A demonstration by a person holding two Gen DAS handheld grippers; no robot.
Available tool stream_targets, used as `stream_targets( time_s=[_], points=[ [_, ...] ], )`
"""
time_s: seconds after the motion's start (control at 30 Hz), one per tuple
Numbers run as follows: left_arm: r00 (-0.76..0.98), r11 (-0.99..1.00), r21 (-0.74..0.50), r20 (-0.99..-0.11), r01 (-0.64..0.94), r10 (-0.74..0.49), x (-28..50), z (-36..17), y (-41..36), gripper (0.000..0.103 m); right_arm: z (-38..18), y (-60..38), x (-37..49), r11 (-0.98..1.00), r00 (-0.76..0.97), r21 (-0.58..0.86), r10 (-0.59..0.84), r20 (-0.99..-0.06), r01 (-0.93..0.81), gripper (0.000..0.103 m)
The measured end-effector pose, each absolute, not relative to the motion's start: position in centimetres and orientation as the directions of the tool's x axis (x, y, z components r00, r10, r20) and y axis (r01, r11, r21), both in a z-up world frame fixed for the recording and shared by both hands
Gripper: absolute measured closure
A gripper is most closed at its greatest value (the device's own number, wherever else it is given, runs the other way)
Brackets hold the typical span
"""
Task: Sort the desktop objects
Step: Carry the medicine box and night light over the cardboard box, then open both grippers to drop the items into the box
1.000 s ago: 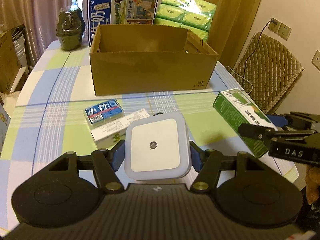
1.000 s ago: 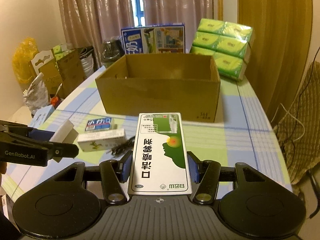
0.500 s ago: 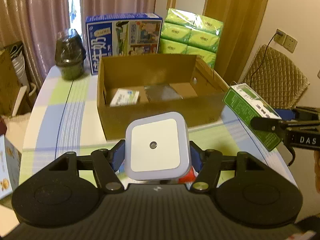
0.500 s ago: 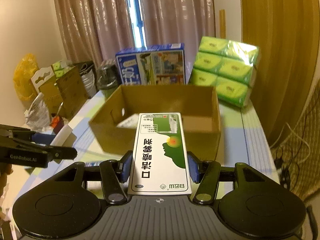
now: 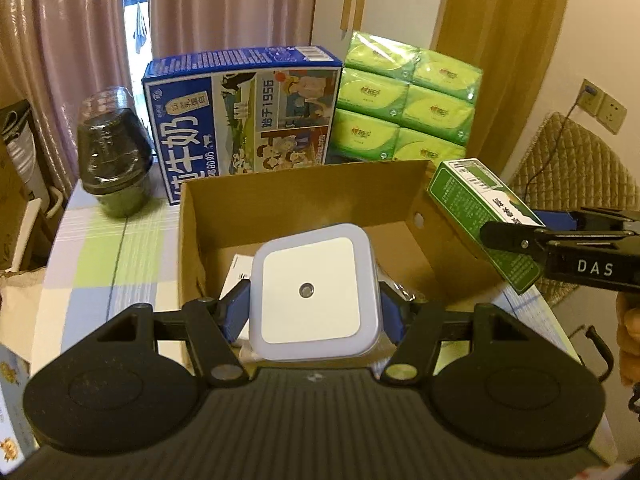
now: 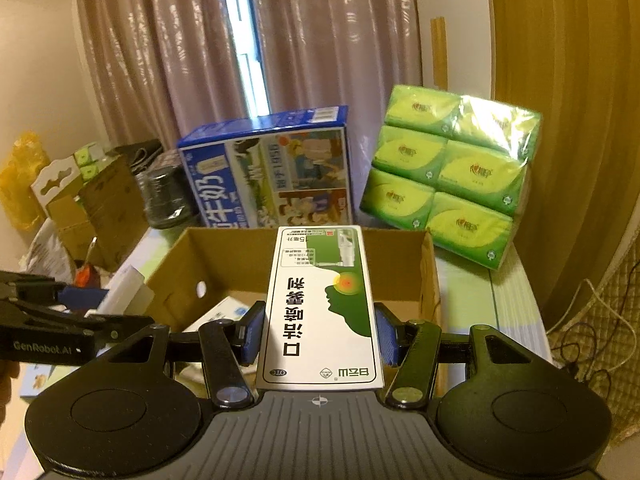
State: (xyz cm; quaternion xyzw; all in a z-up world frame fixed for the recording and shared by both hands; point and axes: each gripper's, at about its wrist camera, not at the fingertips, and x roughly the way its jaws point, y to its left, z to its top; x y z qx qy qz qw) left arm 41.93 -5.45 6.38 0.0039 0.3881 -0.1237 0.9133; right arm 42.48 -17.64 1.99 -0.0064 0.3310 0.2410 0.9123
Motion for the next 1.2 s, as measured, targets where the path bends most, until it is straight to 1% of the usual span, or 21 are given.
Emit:
stream_targets(
  time_s=[0.17,0.4,0.6,0.67,0.9,0.93,0.97,1.0,1.2],
  points=[
    [0.648,0.968,-0.090,-0.727,0.234,-0.225,44.7,4.0,-6.0,0.043,0.2,-17.4,44.9,0.888,0.656,0.150,0.426,-0.623,-0.435,0.050],
    [0.629,0.968,-0.101,-0.743,0.231,-0.228,46.6,1.6,-6.4,0.043,-1.6,-17.3,46.4,0.890,0.647,0.161,0.424,-0.633,-0.425,0.050],
    [0.636,0.970,-0.122,-0.736,0.210,-0.230,47.7,0.8,-6.4,0.042,-2.4,-17.3,47.0,0.897,0.650,0.158,0.411,-0.639,-0.412,0.050],
    [0.645,0.974,-0.122,-0.732,0.193,-0.219,47.8,0.7,-6.2,0.039,-2.5,-17.3,47.0,0.898,0.650,0.158,0.410,-0.640,-0.411,0.050],
    [0.649,0.974,-0.126,-0.729,0.189,-0.220,47.4,1.0,-5.4,0.039,-2.8,-17.1,47.2,0.892,0.649,0.185,0.431,-0.627,-0.413,0.050],
    [0.650,0.974,-0.128,-0.727,0.186,-0.220,47.2,1.2,-5.2,0.039,-2.7,-17.2,47.2,0.889,0.650,0.196,0.440,-0.620,-0.415,0.049],
    [0.651,0.975,-0.128,-0.727,0.184,-0.218,47.1,1.3,-5.1,0.039,-2.5,-17.3,47.2,0.888,0.655,0.204,0.444,-0.611,-0.412,0.038],
    [0.652,0.975,-0.127,-0.726,0.185,-0.218,46.9,1.4,-4.9,0.039,-2.2,-17.4,47.0,0.889,0.666,0.208,0.446,-0.598,-0.408,0.031],
    [0.656,0.975,-0.132,-0.723,0.179,-0.218,45.5,2.4,-4.3,0.039,-0.1,-17.9,45.3,0.886,0.680,0.188,0.447,-0.581,-0.423,0.028]
  ],
)
